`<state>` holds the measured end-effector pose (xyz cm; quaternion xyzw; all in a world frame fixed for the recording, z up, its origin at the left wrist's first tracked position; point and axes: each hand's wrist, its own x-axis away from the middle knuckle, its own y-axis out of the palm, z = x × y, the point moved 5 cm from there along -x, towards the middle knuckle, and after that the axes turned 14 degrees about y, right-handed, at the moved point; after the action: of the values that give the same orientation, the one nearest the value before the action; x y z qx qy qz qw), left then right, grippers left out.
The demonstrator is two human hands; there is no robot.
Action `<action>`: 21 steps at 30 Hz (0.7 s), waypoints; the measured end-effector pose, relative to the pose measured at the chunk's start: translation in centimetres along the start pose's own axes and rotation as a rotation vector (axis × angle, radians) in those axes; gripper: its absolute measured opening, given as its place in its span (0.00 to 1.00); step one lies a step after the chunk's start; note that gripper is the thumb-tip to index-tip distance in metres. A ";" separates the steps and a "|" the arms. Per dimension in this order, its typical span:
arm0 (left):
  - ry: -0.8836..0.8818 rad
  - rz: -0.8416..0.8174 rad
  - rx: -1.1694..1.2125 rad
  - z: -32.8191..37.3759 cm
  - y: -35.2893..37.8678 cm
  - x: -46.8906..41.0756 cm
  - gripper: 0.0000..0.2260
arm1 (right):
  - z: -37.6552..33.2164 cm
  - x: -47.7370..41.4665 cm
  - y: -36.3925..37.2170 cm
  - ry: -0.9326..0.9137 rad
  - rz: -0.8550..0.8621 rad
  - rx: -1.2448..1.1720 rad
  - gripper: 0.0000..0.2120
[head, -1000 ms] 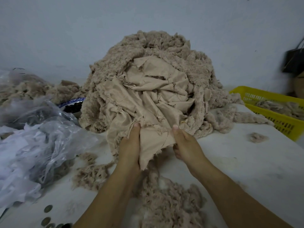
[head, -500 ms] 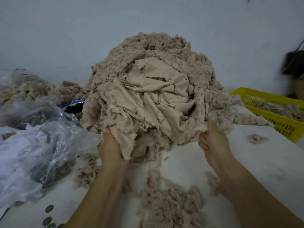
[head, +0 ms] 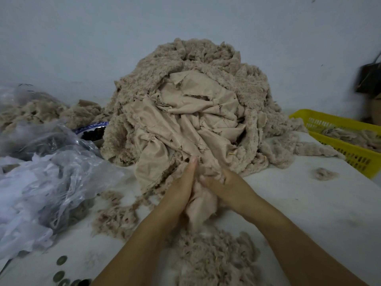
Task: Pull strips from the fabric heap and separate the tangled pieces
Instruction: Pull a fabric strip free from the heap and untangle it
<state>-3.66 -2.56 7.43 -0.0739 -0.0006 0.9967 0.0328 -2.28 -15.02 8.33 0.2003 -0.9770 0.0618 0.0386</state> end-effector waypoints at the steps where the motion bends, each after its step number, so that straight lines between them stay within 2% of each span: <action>1: -0.023 -0.012 -0.005 -0.1 -0.1 0.2 0.38 | 0.1 -0.2 -0.9 0.008 0.100 0.006 0.07; 2: -0.016 -0.018 -0.026 -0.1 -0.2 0.2 0.38 | 0.0 -0.3 -1.9 0.013 0.187 -0.043 0.07; 3: 0.023 0.003 -0.060 0.0 -0.3 0.0 0.38 | -0.1 -0.4 -3.1 0.005 0.247 -0.214 0.08; 6: 0.171 0.234 -0.073 0.7 -1.7 -0.7 0.29 | -0.3 0.1 -7.5 -0.123 0.268 -1.120 0.18; 7: 0.185 0.319 -0.072 0.7 -2.2 -0.8 0.26 | 0.3 0.3 -8.2 -0.120 0.283 -1.308 0.25; 8: 0.196 0.392 -0.103 0.5 -2.8 -0.9 0.22 | 1.0 0.3 -8.1 -0.065 0.298 -1.383 0.31; 10: 0.234 0.522 -0.267 0.1 -4.0 -0.8 0.17 | 2.2 -0.3 -6.8 0.077 0.302 -1.268 0.34; 13: 0.388 0.724 -0.435 0.9 -6.2 -0.3 0.06 | 2.5 -1.2 -4.6 0.168 0.286 -0.926 0.27; 14: 0.367 0.789 -0.464 0.8 -7.1 -0.2 0.09 | 2.3 -1.2 -4.1 0.176 0.284 -0.843 0.25; 15: 0.299 0.832 -0.472 0.3 -8.1 -0.3 0.17 | 2.2 -1.3 -3.6 0.188 0.278 -0.768 0.23; 16: 0.202 0.841 -0.471 -0.6 -8.9 -0.5 0.22 | 2.2 -1.3 -3.1 0.202 0.263 -0.701 0.22; 18: 0.060 0.773 -0.450 -1.6 -9.4 -0.7 0.20 | 2.2 -1.1 -2.2 0.209 0.212 -0.592 0.20; 19: 0.057 0.713 -0.430 -1.6 -9.0 -0.9 0.16 | 2.1 -1.1 -1.8 0.199 0.186 -0.547 0.19; 21: 0.173 0.652 -0.440 -0.4 -7.5 -0.6 0.15 | 1.7 -1.0 -1.0 0.186 0.147 -0.472 0.19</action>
<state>-2.50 4.84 7.19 -0.1591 -0.1875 0.9211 -0.3017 -1.02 -15.78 6.61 0.1076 -0.9686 -0.1468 0.1692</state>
